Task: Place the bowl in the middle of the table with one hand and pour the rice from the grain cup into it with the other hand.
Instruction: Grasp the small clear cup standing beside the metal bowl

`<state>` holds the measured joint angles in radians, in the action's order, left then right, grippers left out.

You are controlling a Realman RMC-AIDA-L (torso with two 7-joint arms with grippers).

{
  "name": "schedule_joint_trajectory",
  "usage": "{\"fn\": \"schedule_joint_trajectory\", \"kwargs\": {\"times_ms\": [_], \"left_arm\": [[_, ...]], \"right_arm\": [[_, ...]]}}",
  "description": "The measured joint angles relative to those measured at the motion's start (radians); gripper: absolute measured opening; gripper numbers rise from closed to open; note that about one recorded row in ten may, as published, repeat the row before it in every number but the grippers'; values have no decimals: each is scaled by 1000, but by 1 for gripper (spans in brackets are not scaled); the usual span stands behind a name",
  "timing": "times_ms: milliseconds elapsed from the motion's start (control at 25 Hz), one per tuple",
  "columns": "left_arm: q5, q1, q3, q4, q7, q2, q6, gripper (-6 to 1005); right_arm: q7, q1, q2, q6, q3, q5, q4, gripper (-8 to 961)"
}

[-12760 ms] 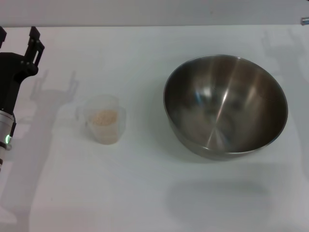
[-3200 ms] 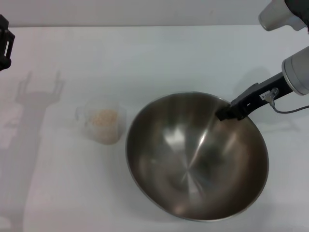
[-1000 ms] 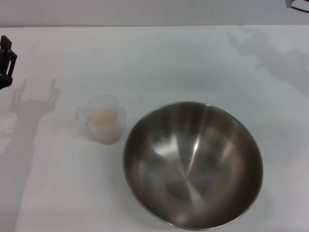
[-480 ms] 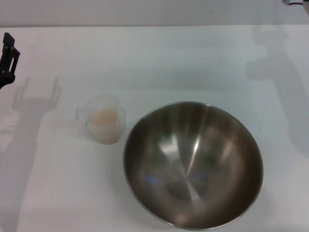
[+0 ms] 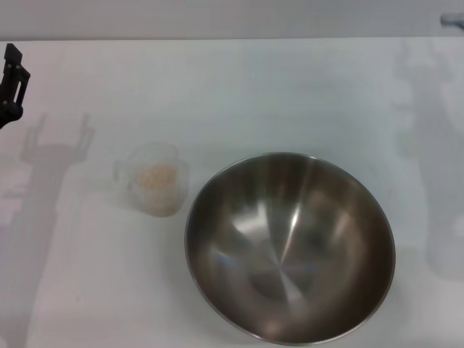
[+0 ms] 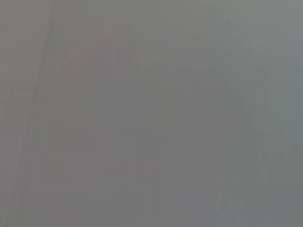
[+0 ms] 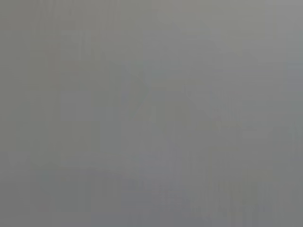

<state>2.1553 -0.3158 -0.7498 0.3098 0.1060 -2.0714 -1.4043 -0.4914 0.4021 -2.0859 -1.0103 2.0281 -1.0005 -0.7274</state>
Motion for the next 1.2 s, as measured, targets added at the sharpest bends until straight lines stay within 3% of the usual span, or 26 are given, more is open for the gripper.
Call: {"fn": "schedule_joint_trajectory", "kwargs": {"times_ms": [40, 80, 120, 160, 360, 800, 960, 1040, 1080, 1200], "left_arm": [[0, 2, 2, 0, 0, 0, -1, 742], [1, 8, 15, 0, 0, 0, -1, 742], [1, 8, 15, 0, 0, 0, -1, 742], [1, 8, 15, 0, 0, 0, -1, 742], [5, 46, 118, -7, 0, 1, -20, 742], [5, 113, 208, -32, 0, -3, -50, 742], [5, 147, 315, -31, 0, -2, -46, 742], [5, 147, 315, -31, 0, -2, -46, 742], [5, 154, 371, -34, -2, -2, -35, 743], [5, 156, 381, -32, -4, -3, -26, 743]], "right_arm": [[83, -3, 0, -35, 10, 37, 48, 427], [295, -5, -1, -138, 28, 111, 168, 427], [295, -5, -1, -138, 28, 111, 168, 428], [478, -5, -1, -233, 37, 168, 282, 428], [748, 5, 2, -381, 32, 248, 500, 428], [785, 5, 8, -433, 22, 252, 595, 429], [787, 23, 14, -401, 15, 250, 609, 429], [787, 26, 15, -394, 11, 250, 610, 429], [788, 31, 17, -384, 9, 250, 612, 429], [788, 34, 18, -381, 8, 250, 613, 429]]}}
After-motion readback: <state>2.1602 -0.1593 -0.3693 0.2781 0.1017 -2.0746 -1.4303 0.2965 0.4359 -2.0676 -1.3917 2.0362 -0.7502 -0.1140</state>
